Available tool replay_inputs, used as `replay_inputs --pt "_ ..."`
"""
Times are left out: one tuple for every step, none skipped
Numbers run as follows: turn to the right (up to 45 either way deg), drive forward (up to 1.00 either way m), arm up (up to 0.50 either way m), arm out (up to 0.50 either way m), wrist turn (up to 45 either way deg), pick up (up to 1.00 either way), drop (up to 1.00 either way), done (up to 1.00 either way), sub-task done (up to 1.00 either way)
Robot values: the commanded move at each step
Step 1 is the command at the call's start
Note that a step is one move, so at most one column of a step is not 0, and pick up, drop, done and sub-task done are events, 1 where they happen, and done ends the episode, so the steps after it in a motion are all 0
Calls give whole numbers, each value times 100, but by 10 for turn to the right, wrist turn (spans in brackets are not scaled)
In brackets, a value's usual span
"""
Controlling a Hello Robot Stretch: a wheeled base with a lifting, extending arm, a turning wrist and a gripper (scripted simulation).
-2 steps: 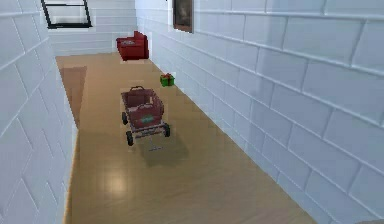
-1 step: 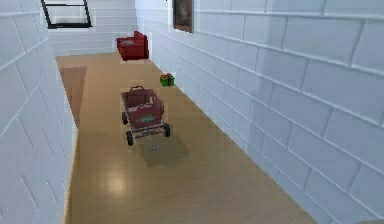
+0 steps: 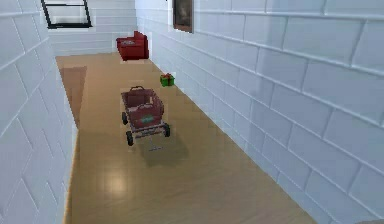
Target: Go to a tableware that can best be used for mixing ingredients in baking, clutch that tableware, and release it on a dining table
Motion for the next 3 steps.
replay_inputs --pt "0 0 0 0 0 0 100 0 0" --pt "0 0 8 0 0 0 0 0 0" --pt "0 0 0 -8 0 0 0 0 0"
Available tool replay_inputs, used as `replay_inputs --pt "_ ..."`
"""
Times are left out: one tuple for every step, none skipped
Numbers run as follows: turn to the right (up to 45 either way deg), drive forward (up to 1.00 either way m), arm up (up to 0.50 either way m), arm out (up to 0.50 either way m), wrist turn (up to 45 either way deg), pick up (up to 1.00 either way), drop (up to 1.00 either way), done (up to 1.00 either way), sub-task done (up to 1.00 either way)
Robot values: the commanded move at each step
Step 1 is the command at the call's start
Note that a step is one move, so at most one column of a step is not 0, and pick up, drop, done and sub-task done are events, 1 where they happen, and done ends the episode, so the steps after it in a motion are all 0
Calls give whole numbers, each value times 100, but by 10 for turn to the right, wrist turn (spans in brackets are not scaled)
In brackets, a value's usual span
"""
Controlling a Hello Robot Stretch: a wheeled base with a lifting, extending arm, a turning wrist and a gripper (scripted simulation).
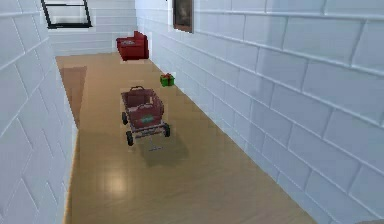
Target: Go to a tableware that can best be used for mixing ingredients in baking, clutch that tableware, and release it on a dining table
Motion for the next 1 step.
replay_inputs --pt "0 0 0 0 0 0 0 100 0"
